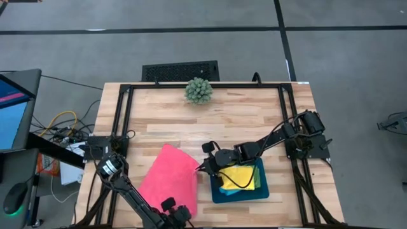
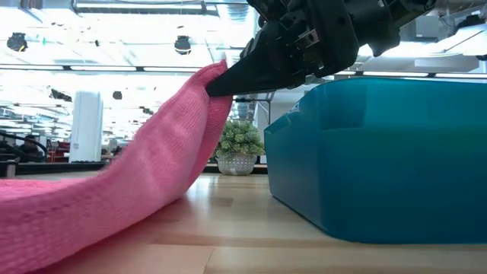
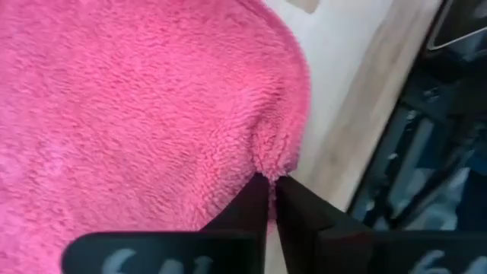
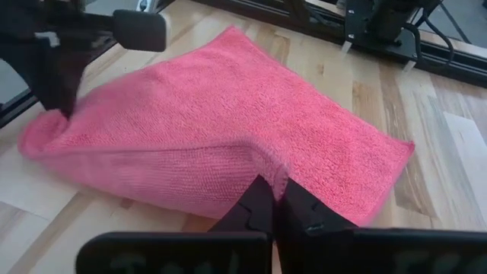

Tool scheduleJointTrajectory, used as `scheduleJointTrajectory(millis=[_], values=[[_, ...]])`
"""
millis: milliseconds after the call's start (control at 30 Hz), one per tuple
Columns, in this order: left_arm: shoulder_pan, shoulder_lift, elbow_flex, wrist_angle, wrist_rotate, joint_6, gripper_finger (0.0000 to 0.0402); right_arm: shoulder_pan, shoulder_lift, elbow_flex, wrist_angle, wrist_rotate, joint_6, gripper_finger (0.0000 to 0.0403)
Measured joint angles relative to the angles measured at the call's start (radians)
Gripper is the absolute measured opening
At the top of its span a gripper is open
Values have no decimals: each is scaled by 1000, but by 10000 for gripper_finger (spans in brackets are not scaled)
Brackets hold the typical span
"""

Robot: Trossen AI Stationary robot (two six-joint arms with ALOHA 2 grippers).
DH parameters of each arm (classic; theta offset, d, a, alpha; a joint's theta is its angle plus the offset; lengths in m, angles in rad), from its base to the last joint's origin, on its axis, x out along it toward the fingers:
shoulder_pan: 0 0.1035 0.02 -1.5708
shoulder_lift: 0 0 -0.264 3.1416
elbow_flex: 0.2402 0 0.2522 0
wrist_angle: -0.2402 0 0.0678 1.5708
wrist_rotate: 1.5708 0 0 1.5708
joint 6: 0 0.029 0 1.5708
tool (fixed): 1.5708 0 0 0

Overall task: Fold microfiber towels
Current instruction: Fold the pink microfiber towel

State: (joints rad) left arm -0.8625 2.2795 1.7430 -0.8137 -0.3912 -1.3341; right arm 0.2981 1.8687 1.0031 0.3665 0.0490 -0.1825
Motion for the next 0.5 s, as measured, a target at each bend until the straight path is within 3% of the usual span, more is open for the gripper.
scheduleJointTrajectory(millis=[300, 500], values=[[-37, 1, 131, -37, -10, -16, 3, -7, 0, 0, 0, 0, 0, 17], [-73, -2, 147, -176, -4, -144, 5, -21, 0, 0, 0, 2, 16, 20]])
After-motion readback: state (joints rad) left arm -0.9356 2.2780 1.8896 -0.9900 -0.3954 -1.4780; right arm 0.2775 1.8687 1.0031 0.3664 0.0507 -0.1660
